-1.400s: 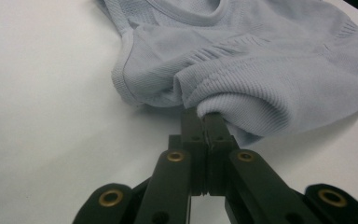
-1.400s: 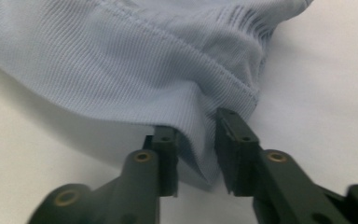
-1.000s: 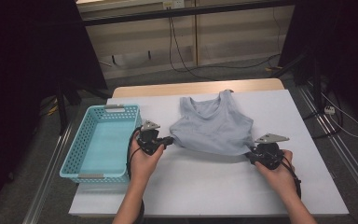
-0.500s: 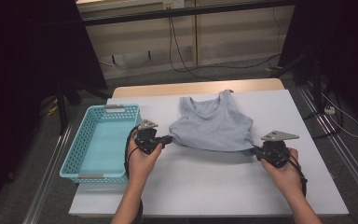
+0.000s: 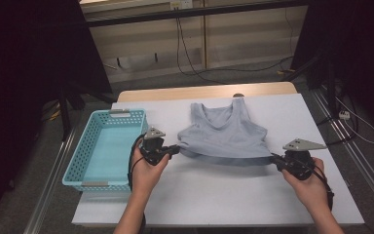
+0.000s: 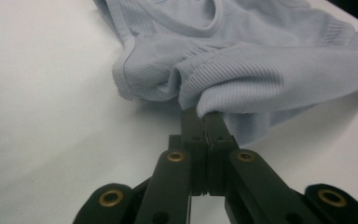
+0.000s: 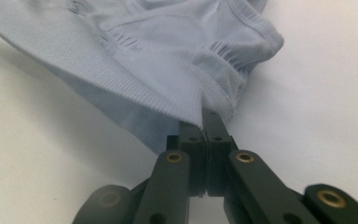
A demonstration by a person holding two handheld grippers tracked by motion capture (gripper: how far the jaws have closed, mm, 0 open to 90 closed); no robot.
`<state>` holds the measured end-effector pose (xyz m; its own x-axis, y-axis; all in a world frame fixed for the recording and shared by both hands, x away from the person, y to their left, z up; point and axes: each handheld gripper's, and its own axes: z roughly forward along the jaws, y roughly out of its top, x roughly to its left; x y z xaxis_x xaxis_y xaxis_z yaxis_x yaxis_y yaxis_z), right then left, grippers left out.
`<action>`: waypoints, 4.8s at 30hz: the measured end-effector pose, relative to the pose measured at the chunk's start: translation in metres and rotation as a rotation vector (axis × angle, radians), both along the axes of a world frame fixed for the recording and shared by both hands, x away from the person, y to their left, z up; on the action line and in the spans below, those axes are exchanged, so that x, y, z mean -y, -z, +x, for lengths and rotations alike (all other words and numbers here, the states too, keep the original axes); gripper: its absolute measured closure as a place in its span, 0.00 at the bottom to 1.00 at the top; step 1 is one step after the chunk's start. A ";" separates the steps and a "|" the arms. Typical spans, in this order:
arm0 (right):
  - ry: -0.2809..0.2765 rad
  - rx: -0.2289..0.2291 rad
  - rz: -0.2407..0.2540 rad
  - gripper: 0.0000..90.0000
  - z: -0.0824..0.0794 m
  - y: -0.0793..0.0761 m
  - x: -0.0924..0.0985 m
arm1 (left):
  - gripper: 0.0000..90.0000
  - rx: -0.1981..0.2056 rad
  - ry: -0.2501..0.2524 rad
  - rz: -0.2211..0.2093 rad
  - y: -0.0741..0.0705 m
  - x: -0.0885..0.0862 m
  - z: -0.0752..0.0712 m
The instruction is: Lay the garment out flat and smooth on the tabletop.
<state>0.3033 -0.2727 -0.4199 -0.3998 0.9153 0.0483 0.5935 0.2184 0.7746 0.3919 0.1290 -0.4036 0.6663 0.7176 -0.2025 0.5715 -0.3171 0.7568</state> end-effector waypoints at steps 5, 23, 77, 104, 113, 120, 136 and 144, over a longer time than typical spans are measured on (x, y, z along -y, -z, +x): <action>-0.002 -0.014 -0.019 1.00 0.006 0.009 -0.003 | 1.00 0.000 -0.007 0.019 0.006 0.001 0.003; -0.033 -0.048 -0.017 0.82 0.008 0.020 -0.012 | 0.99 -0.015 -0.005 0.023 0.015 0.004 0.002; -0.078 0.031 0.067 0.98 0.046 0.016 -0.040 | 0.83 -0.069 0.015 0.004 0.024 -0.002 -0.011; -0.024 0.016 0.011 0.89 0.068 0.031 -0.032 | 0.64 -0.059 0.044 -0.059 0.020 0.007 -0.020; -0.033 0.016 0.019 0.56 0.055 0.022 -0.033 | 0.51 -0.061 0.054 -0.032 0.024 0.017 -0.015; -0.051 0.021 0.039 0.33 0.042 0.018 -0.032 | 0.39 -0.030 0.058 -0.016 0.022 0.021 -0.011; -0.132 0.064 0.045 0.27 0.019 0.009 -0.037 | 0.50 -0.032 0.080 0.034 0.021 0.030 -0.008; -0.229 0.035 0.023 0.48 0.013 0.014 -0.046 | 0.73 -0.076 0.073 0.047 0.026 0.033 -0.004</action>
